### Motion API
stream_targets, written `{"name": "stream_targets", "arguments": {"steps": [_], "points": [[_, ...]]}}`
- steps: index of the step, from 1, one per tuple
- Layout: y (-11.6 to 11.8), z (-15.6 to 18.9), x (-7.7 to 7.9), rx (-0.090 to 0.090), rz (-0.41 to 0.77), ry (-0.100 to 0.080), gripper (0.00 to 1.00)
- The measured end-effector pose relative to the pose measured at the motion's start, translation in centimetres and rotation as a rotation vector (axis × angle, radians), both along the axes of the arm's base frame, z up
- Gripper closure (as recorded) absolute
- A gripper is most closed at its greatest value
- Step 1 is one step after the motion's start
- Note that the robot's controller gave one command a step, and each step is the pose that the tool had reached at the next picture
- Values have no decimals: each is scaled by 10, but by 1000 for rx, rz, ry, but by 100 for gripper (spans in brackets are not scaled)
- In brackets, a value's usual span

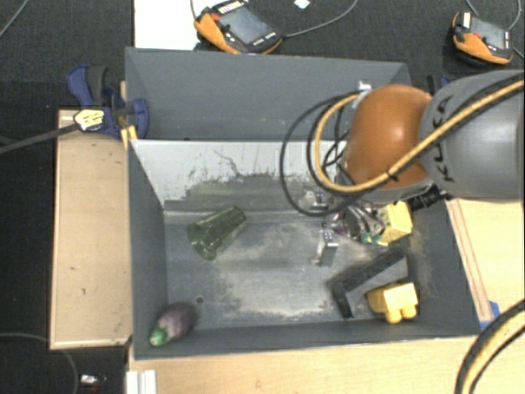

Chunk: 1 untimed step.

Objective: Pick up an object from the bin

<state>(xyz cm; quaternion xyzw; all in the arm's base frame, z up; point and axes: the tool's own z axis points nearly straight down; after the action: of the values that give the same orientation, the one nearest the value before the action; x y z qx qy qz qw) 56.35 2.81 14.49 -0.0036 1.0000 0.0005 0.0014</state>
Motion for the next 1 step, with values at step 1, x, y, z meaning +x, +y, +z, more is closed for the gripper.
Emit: {"name": "stream_targets", "arguments": {"steps": [1], "points": [[0,0,0,0,-1,0,0]]}}
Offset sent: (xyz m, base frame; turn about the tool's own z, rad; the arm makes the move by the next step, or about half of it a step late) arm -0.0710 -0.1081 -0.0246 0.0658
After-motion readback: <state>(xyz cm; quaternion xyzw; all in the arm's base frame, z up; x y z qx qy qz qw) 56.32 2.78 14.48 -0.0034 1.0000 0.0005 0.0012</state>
